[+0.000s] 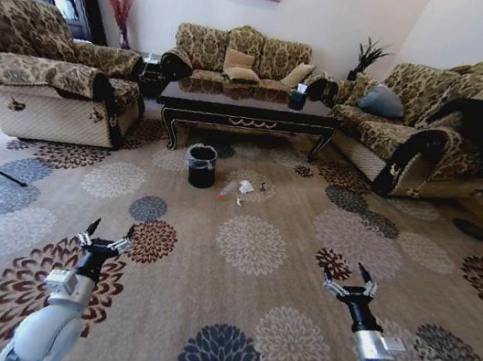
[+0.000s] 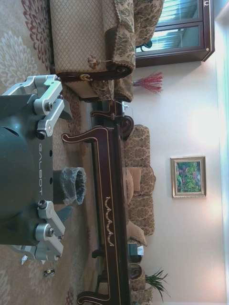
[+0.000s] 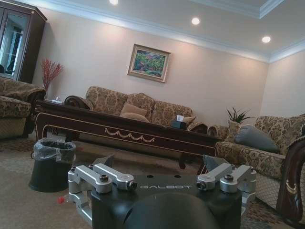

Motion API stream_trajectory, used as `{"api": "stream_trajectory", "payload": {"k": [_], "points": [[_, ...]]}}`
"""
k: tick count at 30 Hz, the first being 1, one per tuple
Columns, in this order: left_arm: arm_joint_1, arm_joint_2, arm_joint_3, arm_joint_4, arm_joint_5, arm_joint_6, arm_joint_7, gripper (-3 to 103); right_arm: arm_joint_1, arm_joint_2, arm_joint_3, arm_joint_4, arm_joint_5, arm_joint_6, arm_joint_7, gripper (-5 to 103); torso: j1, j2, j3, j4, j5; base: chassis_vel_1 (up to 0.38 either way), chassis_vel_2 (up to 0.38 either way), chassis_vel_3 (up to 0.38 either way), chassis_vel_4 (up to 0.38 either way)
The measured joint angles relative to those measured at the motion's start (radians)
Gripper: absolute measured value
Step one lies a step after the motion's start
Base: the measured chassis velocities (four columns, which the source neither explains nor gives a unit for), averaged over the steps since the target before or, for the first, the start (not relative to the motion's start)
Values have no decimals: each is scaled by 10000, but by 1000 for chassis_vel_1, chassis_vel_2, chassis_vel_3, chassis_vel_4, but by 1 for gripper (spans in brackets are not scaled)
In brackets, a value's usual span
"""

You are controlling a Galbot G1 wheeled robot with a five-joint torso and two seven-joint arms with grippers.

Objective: Move to the front of the table and pick up the trash from the floor, then place it into the trash bin.

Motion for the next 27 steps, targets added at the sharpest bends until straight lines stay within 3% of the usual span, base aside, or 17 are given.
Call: {"api": "stream_trajectory", "payload": {"k": [27], "points": [[34, -4, 74, -43, 54, -29, 12, 100, -177, 73, 40, 78, -73, 31, -23, 100, -236, -1104, -871, 0, 1, 0, 0, 0, 0]]}}
